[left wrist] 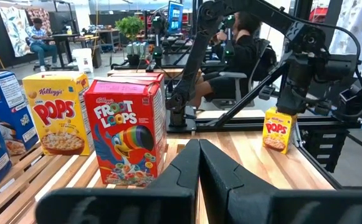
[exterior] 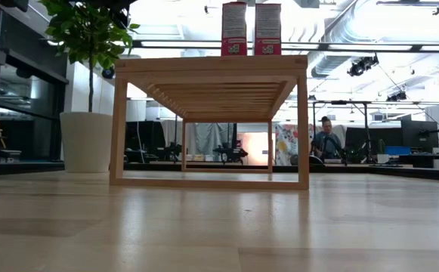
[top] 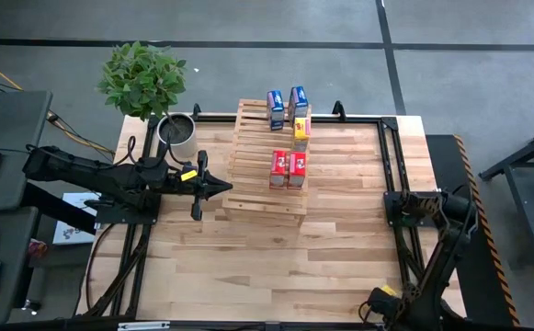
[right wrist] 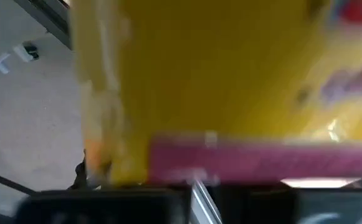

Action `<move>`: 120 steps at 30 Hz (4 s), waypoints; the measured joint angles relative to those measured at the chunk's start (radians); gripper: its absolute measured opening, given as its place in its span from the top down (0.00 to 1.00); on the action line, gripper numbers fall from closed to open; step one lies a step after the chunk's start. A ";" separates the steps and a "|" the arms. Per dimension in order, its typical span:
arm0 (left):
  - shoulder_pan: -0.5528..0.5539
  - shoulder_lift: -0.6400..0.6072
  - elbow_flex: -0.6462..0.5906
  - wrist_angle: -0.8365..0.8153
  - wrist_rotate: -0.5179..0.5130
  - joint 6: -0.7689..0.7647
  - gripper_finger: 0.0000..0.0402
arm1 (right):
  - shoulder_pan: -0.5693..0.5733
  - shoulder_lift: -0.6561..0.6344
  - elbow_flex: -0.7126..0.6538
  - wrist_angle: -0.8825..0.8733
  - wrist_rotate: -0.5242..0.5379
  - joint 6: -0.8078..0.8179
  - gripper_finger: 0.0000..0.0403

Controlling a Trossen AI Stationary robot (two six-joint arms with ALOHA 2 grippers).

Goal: Stack cereal on shelf
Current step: Put the yellow cereal box on the shelf aligned with the other yellow cereal box

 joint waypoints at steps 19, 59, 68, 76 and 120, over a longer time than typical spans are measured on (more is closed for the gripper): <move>0.000 0.000 0.000 0.000 0.000 0.000 1.00 | 0.051 0.000 0.000 -0.025 0.297 0.092 1.00; -0.001 0.001 0.000 -0.002 0.000 0.000 1.00 | 0.020 0.006 0.415 -0.481 0.378 0.038 1.00; -0.001 0.001 0.000 -0.018 0.000 0.000 1.00 | -0.002 0.060 0.414 -0.481 0.372 -0.048 1.00; -0.001 0.001 0.000 -0.018 0.000 0.000 1.00 | -0.005 0.100 0.414 -0.477 0.322 -0.069 1.00; -0.001 0.001 0.000 -0.018 0.000 0.000 1.00 | 0.021 0.191 0.260 -0.480 0.427 0.303 1.00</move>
